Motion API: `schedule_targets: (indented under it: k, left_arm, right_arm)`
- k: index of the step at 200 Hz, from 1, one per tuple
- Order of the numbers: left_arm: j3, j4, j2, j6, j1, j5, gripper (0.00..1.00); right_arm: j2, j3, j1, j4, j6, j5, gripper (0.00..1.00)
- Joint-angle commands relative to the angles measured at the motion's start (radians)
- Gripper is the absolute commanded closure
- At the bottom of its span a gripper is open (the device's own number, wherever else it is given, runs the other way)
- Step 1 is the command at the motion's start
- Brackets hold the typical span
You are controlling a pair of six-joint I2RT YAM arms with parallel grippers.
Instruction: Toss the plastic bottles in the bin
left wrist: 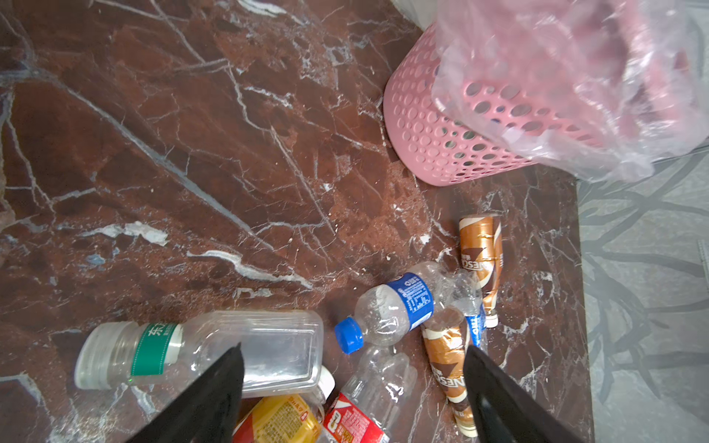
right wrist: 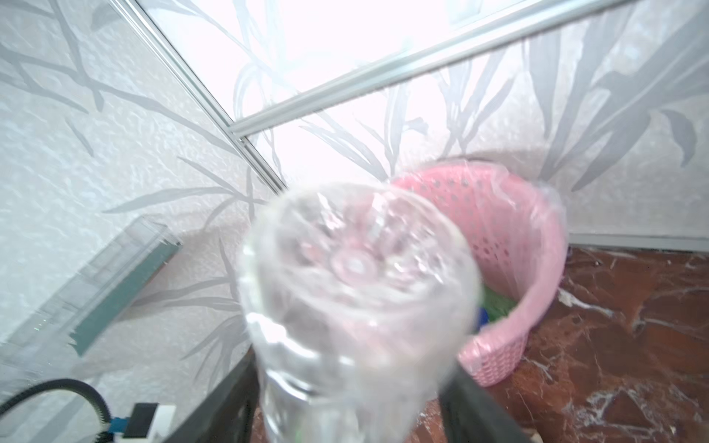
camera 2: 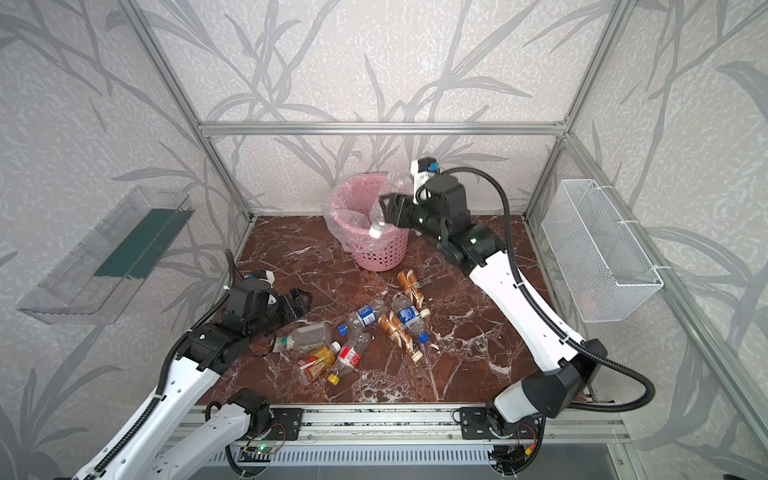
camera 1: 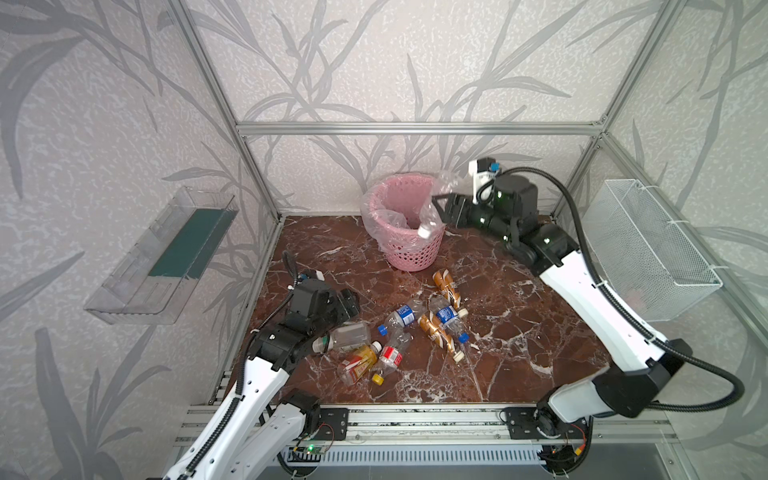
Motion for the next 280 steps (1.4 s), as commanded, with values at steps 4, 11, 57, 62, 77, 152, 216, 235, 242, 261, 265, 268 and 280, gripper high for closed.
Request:
schedule_targets:
  k: [4,11,57,62,77,152,216,235,242,261,265,268,280]
  left_arm:
    - [0.038,-0.005,-0.004,0.009,0.009,-0.008,0.11]
    - [0.037,-0.009,-0.009,0.012,0.009,-0.011,0.11]
    - [-0.015,-0.022,-0.060,0.003,0.014,-0.024,0.11]
    - [-0.022,-0.024,-0.065,0.004,0.015,-0.026,0.11]
    - [-0.046,-0.026,-0.077,0.001,0.019,-0.030,0.11]
    - [-0.103,-0.018,-0.077,-0.020,0.037,-0.035,0.11]
    - [-0.138,-0.029,-0.087,-0.069,0.046,-0.042,0.11]
    - [-0.141,-0.045,-0.097,-0.107,0.046,-0.048,0.11]
    - [-0.141,-0.053,-0.098,-0.123,0.047,-0.052,0.11]
    - [-0.128,-0.085,-0.089,-0.153,0.048,-0.077,0.11]
    - [-0.123,-0.094,-0.085,-0.162,0.049,-0.083,0.11]
    - [-0.118,-0.102,-0.083,-0.166,0.050,-0.087,0.11]
    - [-0.105,-0.124,-0.068,-0.188,0.053,-0.096,0.11]
  right_arm:
    - [0.127,0.154,-0.032,-0.299,-0.031,-0.019,0.18]
    - [0.114,0.119,-0.031,-0.297,-0.032,-0.018,0.17]
    - [-0.210,-0.417,-0.028,-0.121,0.002,0.016,0.19]
    - [-0.242,-0.478,-0.028,-0.106,0.011,0.012,0.19]
    - [-0.318,-0.623,-0.027,-0.093,0.023,0.005,0.21]
    - [-0.455,-1.006,-0.027,-0.036,0.063,-0.081,0.26]
    - [-0.452,-1.066,-0.028,-0.008,0.067,-0.100,0.26]
    - [-0.452,-1.075,-0.027,0.001,0.073,-0.100,0.26]
    - [-0.452,-1.078,-0.027,0.004,0.075,-0.102,0.26]
    - [-0.452,-1.083,-0.028,0.010,0.080,-0.104,0.26]
    - [-0.452,-1.086,-0.028,0.010,0.080,-0.105,0.26]
    - [-0.452,-1.086,-0.027,0.009,0.081,-0.104,0.27]
    - [-0.452,-1.087,-0.027,0.011,0.081,-0.106,0.27]
